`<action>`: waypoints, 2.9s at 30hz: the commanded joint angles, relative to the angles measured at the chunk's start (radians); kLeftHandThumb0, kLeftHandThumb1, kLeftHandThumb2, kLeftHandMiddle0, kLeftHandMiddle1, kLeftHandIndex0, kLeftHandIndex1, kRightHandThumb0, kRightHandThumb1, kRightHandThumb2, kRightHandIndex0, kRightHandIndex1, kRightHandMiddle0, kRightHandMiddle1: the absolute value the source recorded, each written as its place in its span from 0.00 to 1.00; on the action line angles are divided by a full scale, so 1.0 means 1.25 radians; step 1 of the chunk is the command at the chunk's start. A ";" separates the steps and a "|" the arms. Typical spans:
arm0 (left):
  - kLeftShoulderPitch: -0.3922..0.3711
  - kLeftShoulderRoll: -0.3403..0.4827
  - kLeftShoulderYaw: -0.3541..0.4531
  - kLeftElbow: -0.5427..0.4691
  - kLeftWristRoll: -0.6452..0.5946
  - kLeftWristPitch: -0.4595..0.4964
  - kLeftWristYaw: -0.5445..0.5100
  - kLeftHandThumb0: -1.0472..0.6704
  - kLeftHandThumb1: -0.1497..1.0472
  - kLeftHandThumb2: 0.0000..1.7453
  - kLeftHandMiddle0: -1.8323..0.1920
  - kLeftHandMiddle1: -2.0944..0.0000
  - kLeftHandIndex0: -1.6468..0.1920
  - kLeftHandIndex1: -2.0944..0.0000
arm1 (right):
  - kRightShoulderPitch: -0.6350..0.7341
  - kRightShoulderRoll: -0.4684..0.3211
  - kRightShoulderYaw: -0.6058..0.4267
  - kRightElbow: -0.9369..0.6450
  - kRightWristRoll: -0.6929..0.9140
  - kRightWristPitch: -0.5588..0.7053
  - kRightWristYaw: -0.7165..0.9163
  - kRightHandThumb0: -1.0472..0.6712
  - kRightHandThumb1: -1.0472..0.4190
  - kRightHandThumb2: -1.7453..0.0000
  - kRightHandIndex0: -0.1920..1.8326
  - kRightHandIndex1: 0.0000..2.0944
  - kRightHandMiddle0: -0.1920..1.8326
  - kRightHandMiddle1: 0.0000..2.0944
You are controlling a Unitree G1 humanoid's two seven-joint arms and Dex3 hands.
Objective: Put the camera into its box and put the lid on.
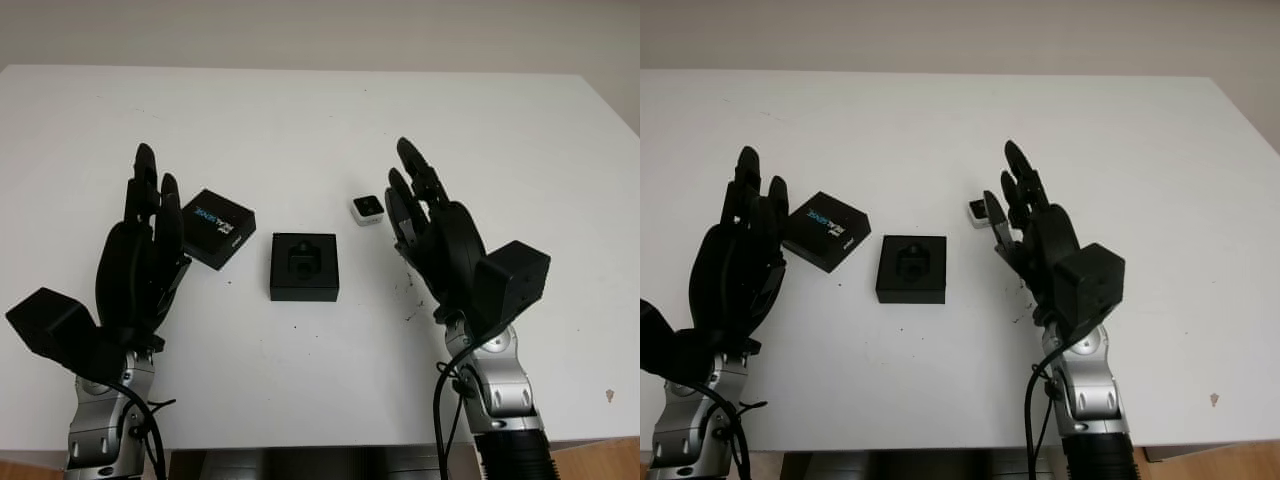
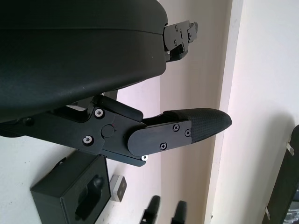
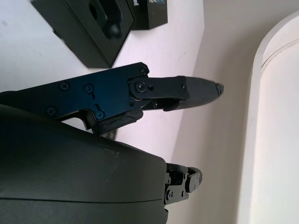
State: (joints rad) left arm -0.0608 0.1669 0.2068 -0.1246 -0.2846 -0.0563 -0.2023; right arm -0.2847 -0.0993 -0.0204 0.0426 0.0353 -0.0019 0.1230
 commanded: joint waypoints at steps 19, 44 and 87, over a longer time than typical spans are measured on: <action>-0.015 0.004 0.007 0.002 0.001 0.002 -0.001 0.23 1.00 0.32 1.00 1.00 1.00 1.00 | -0.308 -0.275 0.062 0.194 -0.283 -0.140 0.052 0.26 0.15 0.98 0.23 0.07 0.09 0.34; -0.013 0.007 0.014 0.001 0.004 -0.007 -0.005 0.23 1.00 0.33 1.00 1.00 1.00 1.00 | -0.653 -0.364 0.352 0.665 -0.603 -0.290 0.104 0.26 0.19 0.97 0.28 0.22 0.28 0.08; -0.011 0.028 0.024 0.011 -0.001 -0.011 -0.023 0.22 1.00 0.32 1.00 1.00 1.00 1.00 | -0.608 -0.318 0.453 0.864 -0.656 -0.333 -0.175 0.31 0.13 0.97 0.18 0.52 0.27 0.38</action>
State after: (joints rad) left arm -0.0755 0.1957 0.2342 -0.1006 -0.2870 -0.0647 -0.2296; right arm -1.0612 -0.4918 0.5407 1.1115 -0.7783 -0.4146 -0.0869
